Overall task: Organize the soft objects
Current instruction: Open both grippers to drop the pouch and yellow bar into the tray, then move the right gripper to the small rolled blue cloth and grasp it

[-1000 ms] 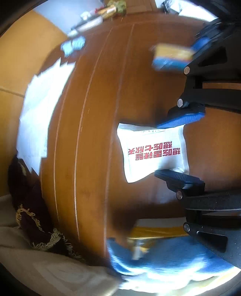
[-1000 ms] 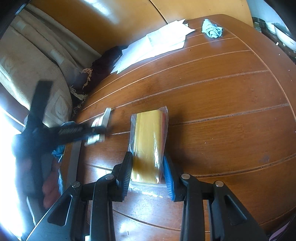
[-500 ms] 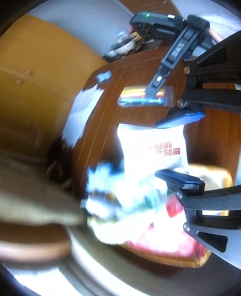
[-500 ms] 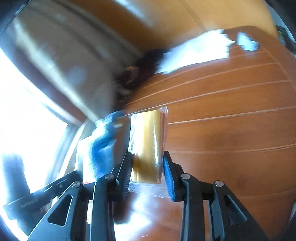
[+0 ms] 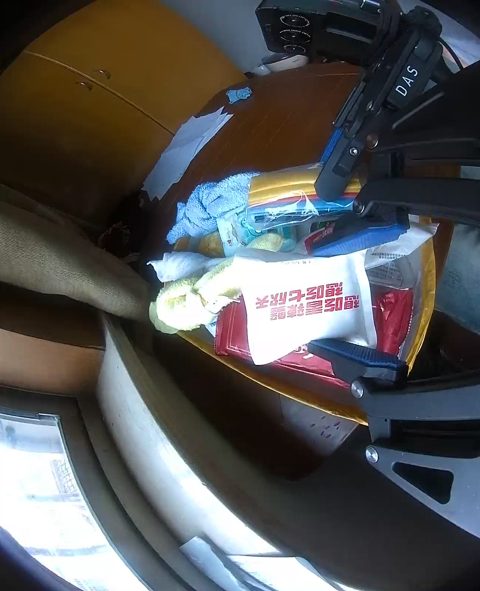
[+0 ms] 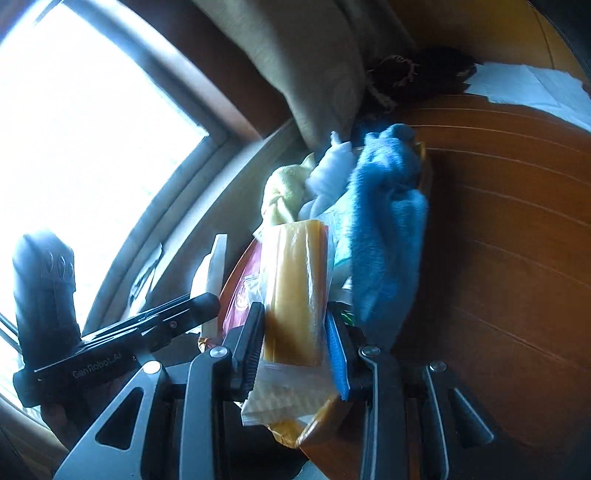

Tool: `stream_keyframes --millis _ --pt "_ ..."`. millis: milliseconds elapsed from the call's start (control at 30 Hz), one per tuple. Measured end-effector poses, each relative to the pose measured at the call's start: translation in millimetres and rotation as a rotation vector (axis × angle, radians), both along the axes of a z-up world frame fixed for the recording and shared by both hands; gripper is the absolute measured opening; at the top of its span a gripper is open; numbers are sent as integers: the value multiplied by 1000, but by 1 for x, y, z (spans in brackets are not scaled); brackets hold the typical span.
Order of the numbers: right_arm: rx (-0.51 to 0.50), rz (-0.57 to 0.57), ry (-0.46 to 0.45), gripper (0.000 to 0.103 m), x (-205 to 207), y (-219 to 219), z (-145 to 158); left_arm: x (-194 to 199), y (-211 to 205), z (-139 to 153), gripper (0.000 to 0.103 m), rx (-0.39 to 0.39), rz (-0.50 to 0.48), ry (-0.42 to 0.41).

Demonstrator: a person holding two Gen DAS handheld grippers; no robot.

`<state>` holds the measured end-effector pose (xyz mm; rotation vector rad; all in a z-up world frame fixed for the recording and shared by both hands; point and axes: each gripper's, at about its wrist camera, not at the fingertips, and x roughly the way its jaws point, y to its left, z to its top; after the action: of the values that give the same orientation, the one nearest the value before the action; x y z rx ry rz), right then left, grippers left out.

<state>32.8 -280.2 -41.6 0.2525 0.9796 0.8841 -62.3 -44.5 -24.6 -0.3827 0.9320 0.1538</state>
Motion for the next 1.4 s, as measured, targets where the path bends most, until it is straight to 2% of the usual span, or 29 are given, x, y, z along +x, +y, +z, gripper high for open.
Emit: stream_keyframes --millis 100,167,233,300,367,467,533,567,700,767,833,933,1067,1133,1267,1400 --pt "-33 4 -10 33 -5 12 -5 6 -2 -13 50 29 -6 13" --pt "-53 -6 -28 34 -7 16 -8 6 -1 -19 58 27 0 3" --pt "-57 -17 -28 44 -6 16 -8 6 -3 -21 63 47 10 -8" --pt "-20 -13 -22 58 -5 12 -4 5 -6 -24 68 64 4 -23" --pt "-13 -30 -33 62 -6 8 1 4 -7 -24 73 58 6 -36" --pt "29 -32 -51 74 -9 -6 12 1 -6 -22 75 78 43 -67" --pt "26 -56 -64 76 -10 -13 16 1 -9 -18 75 169 97 -82" --pt "29 -62 -63 76 -10 -17 17 1 -9 -16 75 185 109 -88" --pt "41 -88 -82 77 -6 -41 32 -3 -14 1 78 137 116 -159" --pt "53 -107 -94 81 0 -60 41 1 -23 4 85 197 117 -164" --pt "63 -119 -84 82 8 -75 45 5 -30 5 86 224 122 -168" --pt "51 -142 -44 82 21 -100 47 1 -40 17 85 168 124 -227" --pt "37 -167 9 82 41 -136 44 3 -70 37 87 156 57 -282" --pt "23 -195 19 82 53 -157 43 12 -90 41 87 111 -14 -287" --pt "-29 -293 24 82 87 -205 41 48 -133 37 87 24 -152 -266" --pt "-161 -392 22 82 143 -256 34 86 -168 22 87 8 -226 -239"
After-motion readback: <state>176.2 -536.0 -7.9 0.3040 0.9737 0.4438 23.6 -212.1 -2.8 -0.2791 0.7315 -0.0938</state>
